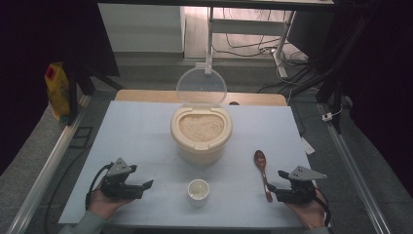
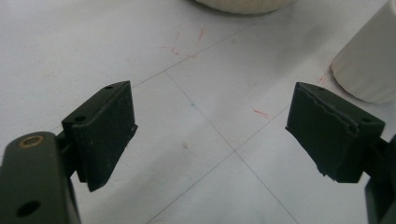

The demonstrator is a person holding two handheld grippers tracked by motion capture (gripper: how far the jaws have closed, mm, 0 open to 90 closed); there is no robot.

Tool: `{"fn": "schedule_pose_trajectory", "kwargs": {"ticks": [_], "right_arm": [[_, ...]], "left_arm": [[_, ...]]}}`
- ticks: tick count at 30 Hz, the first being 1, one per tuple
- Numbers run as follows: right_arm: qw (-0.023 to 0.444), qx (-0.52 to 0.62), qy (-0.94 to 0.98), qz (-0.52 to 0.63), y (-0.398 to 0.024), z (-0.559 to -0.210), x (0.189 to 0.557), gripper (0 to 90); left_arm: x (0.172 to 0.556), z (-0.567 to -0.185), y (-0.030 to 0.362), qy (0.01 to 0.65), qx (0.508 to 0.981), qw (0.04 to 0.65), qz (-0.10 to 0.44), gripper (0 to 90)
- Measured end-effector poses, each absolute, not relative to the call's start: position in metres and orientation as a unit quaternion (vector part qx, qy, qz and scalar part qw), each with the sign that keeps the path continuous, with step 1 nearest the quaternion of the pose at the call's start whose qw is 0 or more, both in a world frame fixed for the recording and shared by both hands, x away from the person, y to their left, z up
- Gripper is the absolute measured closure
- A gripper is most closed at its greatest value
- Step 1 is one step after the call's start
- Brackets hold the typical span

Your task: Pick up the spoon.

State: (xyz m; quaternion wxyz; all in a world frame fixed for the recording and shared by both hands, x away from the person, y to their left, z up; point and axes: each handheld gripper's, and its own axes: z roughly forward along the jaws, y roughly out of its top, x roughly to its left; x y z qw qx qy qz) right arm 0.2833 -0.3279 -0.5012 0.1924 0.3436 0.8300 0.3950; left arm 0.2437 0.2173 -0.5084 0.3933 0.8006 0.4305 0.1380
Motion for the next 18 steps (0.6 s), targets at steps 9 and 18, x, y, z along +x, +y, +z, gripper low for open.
{"fn": "schedule_pose_trajectory", "kwargs": {"ticks": [9, 18], "right_arm": [[0.193, 0.342, 0.832, 0.392, -0.3262, -0.5008, 0.2822, 31.2], [0.199, 0.347, 0.830, 0.389, -0.3254, -0.4993, 0.2818, 30.9]], "left_arm": [[0.2438, -0.5086, 0.2166, 0.430, 0.802, 0.390, 0.138, 15.0], [0.2446, -0.5089, 0.2156, 0.429, 0.804, 0.388, 0.136, 14.6]]}}
